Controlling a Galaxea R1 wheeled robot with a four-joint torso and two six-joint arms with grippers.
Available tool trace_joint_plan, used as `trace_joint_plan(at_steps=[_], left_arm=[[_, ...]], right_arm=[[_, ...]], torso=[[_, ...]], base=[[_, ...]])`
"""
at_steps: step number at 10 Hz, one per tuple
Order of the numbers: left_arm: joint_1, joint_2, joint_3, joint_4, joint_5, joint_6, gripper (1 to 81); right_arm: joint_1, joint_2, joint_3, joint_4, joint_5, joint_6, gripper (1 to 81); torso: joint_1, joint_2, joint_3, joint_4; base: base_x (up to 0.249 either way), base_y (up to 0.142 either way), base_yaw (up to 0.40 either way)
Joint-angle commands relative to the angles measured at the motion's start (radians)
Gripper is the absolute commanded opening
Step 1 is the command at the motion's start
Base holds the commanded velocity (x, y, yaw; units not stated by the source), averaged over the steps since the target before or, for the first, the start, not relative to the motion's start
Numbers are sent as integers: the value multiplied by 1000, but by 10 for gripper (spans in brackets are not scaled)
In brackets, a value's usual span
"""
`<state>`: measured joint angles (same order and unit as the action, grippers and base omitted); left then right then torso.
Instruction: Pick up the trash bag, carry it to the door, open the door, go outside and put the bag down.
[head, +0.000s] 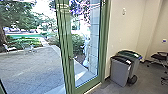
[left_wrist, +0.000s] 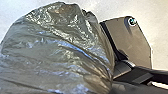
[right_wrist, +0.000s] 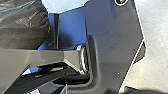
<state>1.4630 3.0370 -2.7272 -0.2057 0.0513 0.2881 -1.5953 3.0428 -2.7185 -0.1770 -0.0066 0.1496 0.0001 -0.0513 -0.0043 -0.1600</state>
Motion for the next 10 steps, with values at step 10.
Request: trace_joint_plan(at_steps=[10], left_arm=[[-63,0,3,9,58,6,10]], right_arm=[[45,4,4,-6,-52,-2,811]], torso=[[0,0,0,0]], base=[[133,-82,0]])
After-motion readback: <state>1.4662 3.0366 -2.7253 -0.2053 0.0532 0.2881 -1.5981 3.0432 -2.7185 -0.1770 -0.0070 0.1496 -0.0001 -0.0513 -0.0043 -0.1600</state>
